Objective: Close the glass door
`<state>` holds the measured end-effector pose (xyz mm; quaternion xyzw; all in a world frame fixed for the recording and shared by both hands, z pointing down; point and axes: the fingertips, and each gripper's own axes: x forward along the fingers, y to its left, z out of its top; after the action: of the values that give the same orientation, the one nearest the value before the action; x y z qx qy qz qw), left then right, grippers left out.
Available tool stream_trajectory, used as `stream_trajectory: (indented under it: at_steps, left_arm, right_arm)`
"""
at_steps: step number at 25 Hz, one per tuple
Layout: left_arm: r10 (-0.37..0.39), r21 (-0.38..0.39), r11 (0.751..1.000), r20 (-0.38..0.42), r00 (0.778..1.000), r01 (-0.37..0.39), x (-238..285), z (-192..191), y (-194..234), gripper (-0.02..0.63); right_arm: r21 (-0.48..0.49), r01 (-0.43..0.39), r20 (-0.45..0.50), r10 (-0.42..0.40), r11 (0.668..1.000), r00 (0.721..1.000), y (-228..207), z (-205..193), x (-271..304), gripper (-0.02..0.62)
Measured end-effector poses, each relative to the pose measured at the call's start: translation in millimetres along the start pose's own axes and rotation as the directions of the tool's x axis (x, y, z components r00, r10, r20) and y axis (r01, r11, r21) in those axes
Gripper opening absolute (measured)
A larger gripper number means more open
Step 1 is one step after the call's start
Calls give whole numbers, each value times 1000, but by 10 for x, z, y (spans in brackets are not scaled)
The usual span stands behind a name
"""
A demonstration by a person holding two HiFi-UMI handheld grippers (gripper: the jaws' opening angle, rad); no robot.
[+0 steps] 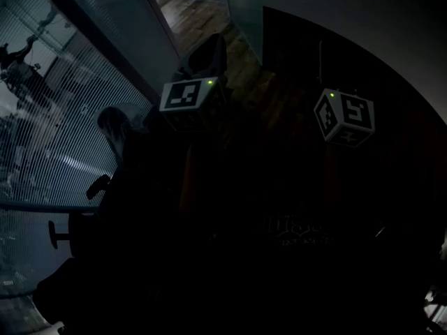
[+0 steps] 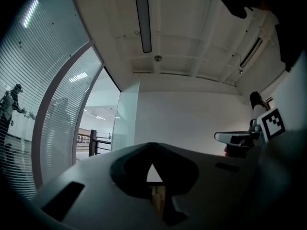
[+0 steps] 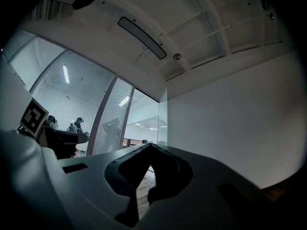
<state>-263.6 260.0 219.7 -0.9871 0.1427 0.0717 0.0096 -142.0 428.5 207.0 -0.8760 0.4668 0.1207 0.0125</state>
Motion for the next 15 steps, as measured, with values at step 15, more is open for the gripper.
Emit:
stream_trajectory:
  at_steps: [15]
  left_arm:
    - [12, 14, 1000, 25, 1000, -12, -65, 75, 1, 2]
  right_arm:
    - [15, -15, -16, 15, 1000, 1000, -33, -44, -6, -1]
